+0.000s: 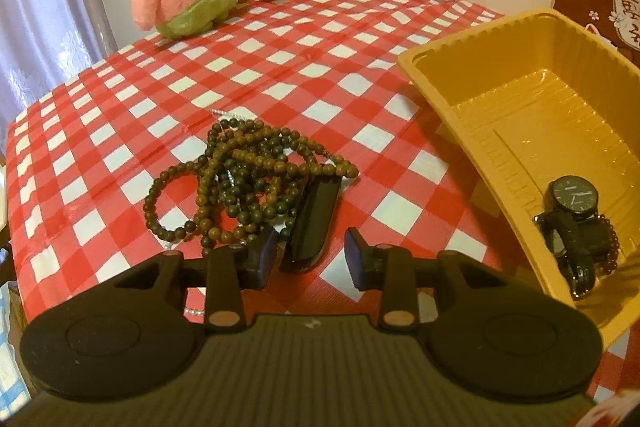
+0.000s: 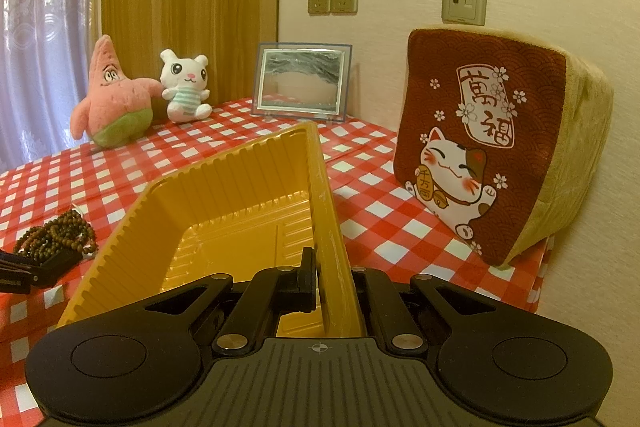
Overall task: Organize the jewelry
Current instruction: 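Move the left tool to the black elongated pendant and grasp it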
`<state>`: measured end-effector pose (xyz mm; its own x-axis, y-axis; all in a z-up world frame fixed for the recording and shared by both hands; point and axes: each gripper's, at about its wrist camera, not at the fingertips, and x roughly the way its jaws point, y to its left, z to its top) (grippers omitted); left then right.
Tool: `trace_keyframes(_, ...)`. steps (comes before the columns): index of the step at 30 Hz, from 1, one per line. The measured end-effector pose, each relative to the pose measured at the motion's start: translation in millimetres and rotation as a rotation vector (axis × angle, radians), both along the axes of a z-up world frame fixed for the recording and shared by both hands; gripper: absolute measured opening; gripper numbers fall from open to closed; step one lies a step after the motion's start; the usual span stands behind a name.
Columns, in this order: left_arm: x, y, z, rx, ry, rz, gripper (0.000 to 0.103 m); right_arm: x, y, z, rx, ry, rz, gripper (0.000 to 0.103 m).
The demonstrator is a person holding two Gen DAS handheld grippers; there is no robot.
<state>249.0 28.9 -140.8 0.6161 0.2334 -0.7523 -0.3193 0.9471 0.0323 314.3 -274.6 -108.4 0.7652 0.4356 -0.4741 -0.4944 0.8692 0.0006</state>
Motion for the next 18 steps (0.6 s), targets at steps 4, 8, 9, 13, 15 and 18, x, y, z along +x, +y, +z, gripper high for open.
trace_keyframes(4,-0.3,0.9,-4.0,-0.013,0.019,0.002,0.021,0.6,-0.6,0.1,0.0,0.0,0.0,0.005)
trace_keyframes(8,-9.3,-0.3,-3.3,-0.028,0.012,-0.002,0.019,-0.4,-0.2,0.1,0.001,0.001,0.0,0.005)
trace_keyframes(9,-12.2,-0.9,-2.9,-0.03,0.011,-0.001,0.019,0.6,-0.6,0.2,0.001,0.001,0.0,0.005)
trace_keyframes(13,-28.1,-3.8,-2.3,-0.054,0.017,0.009,0.019,0.8,-0.6,0.4,0.001,0.001,0.0,0.005)
trace_keyframes(15,-37.3,-6.3,-1.5,-0.056,0.02,0.007,0.019,0.0,-0.2,0.3,0.002,0.002,0.001,0.005)
trace_keyframes(18,-50.0,-7.5,0.9,-0.076,0.029,0.015,0.018,0.8,-0.6,0.5,0.001,0.001,0.0,0.005)
